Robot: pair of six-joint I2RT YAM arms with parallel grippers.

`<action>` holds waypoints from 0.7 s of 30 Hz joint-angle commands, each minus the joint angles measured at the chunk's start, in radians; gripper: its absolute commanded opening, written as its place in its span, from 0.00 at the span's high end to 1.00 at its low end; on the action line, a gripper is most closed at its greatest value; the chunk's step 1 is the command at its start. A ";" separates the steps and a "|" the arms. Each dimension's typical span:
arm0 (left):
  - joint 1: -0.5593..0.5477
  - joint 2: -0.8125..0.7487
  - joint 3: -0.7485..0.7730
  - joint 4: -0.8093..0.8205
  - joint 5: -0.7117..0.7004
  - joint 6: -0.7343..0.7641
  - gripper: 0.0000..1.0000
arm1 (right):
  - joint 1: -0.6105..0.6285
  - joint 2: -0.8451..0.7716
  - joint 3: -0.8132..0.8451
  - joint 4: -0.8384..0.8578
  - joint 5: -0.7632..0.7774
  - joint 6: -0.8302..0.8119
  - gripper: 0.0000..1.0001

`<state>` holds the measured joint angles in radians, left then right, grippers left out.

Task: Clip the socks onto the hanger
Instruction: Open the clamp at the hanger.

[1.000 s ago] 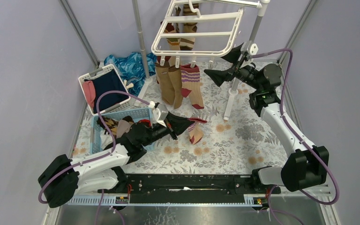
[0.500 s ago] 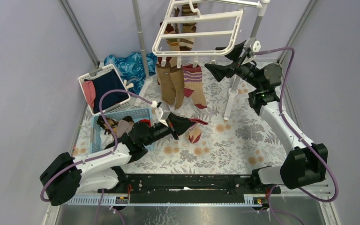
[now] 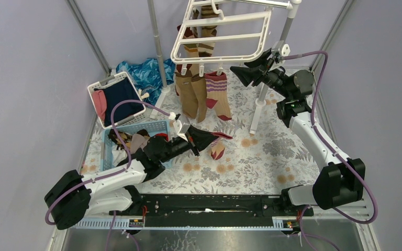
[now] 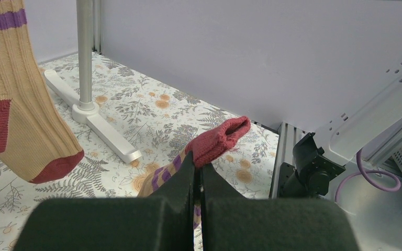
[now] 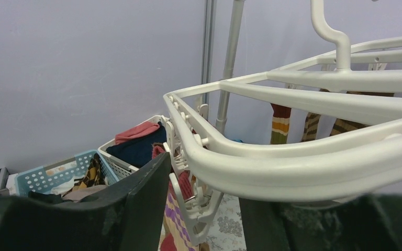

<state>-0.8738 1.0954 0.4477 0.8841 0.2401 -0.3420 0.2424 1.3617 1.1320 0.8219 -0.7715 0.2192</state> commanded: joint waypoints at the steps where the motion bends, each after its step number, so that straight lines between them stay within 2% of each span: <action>1: 0.009 0.002 0.035 0.058 0.007 -0.005 1.00 | 0.011 0.002 0.043 0.053 -0.012 0.009 0.49; 10: 0.032 0.024 0.084 0.070 0.035 -0.030 1.00 | 0.011 -0.009 0.045 0.052 -0.034 0.014 0.74; 21: 0.129 0.181 0.279 -0.005 0.076 -0.052 1.00 | 0.010 -0.016 0.066 0.038 -0.069 0.032 1.00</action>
<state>-0.7815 1.2293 0.6571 0.8764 0.2935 -0.3893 0.2428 1.3617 1.1511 0.8211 -0.8093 0.2333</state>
